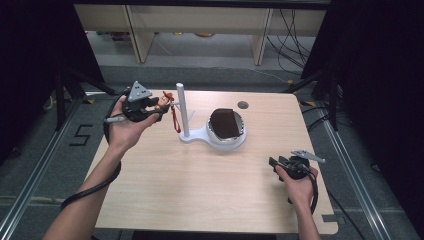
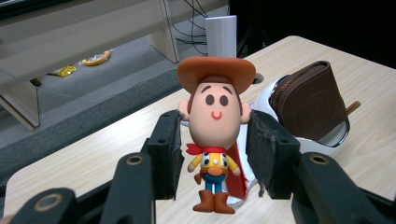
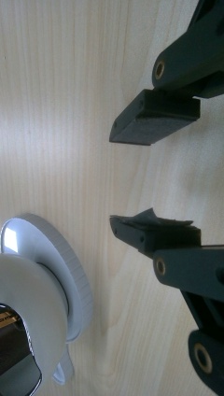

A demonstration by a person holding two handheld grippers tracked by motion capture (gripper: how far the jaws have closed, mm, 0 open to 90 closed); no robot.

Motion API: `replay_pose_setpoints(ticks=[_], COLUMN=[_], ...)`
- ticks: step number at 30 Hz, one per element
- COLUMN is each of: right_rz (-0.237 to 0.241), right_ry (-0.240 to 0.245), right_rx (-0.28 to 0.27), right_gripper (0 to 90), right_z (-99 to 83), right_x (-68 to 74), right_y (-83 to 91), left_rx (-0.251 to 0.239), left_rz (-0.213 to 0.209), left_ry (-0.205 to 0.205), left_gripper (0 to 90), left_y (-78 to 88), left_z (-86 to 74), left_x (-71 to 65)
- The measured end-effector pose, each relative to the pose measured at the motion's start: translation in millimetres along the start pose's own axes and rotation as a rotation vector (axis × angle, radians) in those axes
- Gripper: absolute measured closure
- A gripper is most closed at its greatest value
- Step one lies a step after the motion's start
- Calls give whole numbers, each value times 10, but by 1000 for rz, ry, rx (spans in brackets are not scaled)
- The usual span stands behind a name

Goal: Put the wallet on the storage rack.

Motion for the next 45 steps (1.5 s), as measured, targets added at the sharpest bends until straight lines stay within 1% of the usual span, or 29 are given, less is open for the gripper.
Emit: replay_pose_setpoints(ticks=[1, 2, 3, 4, 5, 6, 7, 8, 9, 10, 13, 15, 18, 20, 23, 24, 26, 27, 28, 29, 30, 33, 35, 37, 39, 40, 41, 43, 45], right_rz=[0, -6, -6, -1, 0, 0, 0, -4, -4, -6, -6, -11, -9, -7, -3, -12, -8, -8, -10, -10, -10, -7, -9, -10, -8, -9, -7, -6, -6], right_ry=[0, -44, -44, -43, -44, -43, -43, -45, -45, -46, -51, -45, -45, -51, -52, -46, -47, -50, -39, -39, -48, -49, -37, -37, -37, -37, -39, -40, -40], right_rx=[0, 8, 8, 7, 7, 6, 6, 7, 7, -1, 3, 8, 8, -2, 3, 2, 7, 0, 0, 0, 1, 6, 3, 4, 3, 3, 0, 0, -3], right_gripper=[531, 531, 531, 531, 531, 531, 531, 531, 531, 531, 531, 531, 530, 530, 529, 528, 528, 528, 528, 528, 528, 528, 527, 527, 527, 527, 527, 526, 526], right_z=[0, -21, -21, -20, -20, -19, -19, -20, -19, -13, -18, -22, -22, -15, -19, -19, -22, -18, -15, -15, -19, -24, -24, -24, -23, -24, -23, -24, -23], right_x=[0, 35, 35, 43, 45, 44, 44, 40, 39, 38, 38, 30, 32, 39, 43, 30, 35, 37, 28, 28, 34, 38, 26, 26, 28, 27, 30, 33, 35], right_y=[0, 2, 2, 1, 2, 3, 3, 4, 5, 1, 3, 5, 4, 0, 4, 2, 6, 0, 1, 1, 0, 4, 0, 0, 0, 0, -4, -4, -8], left_rx=[0, 2, 2, 8, -6, 13, 13, 2, 2, 23, 23, 26, 24, 26, 30, 29, 34, 34, 35, 35, 33, 37, 35, 32, 39, 39, 47, 58, 73], left_rz=[0, 3, 3, 10, 5, 13, 13, 8, 8, 10, 8, 9, 8, 8, 9, 9, 13, 13, 14, 14, 14, 18, 16, 14, 12, 12, 11, 18, 14], left_ry=[0, 5, 5, 18, -4, 24, 24, 2, 2, 22, 27, 22, 29, 29, 39, 45, 49, 49, 53, 53, 61, 70, 79, 84, 106, 106, 121, 126, 135], left_gripper=[555, 555, 555, 555, 555, 554, 555, 555, 555, 554, 554, 554, 554, 554, 553, 553, 553, 553, 553, 553, 553, 553, 553, 553, 553, 552, 552, 552, 552], left_y=[0, -14, -14, -24, -45, -40, -40, -65, -65, -66, -78, -76, -74, -70, -65, -70, -73, -73, -78, -78, -82, -81, -85, -88, -97, -97, -109, -126, -154], left_z=[0, 0, 0, -10, 2, -23, -23, -22, -22, -58, -68, -71, -70, -79, -94, -102, -115, -115, -128, -128, -140, -159, -170, -176, -210, -210, -245, -295, -364], left_x=[0, -3, -3, 4, 18, 9, 9, 20, 20, 4, -5, 0, -5, 1, 17, 29, 43, 43, 54, 54, 62, 74, 82, 86, 101, 101, 113, 128, 119])
Point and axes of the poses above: each handheld gripper's, and its own axes: y roughly backward along the jaws, z roughly out of its top, x roughly to its left, the point moved 10 cm from there along -y, roughly forward along the jaws, and after that the axes turned 11 degrees about z, right-handed, at the moved point
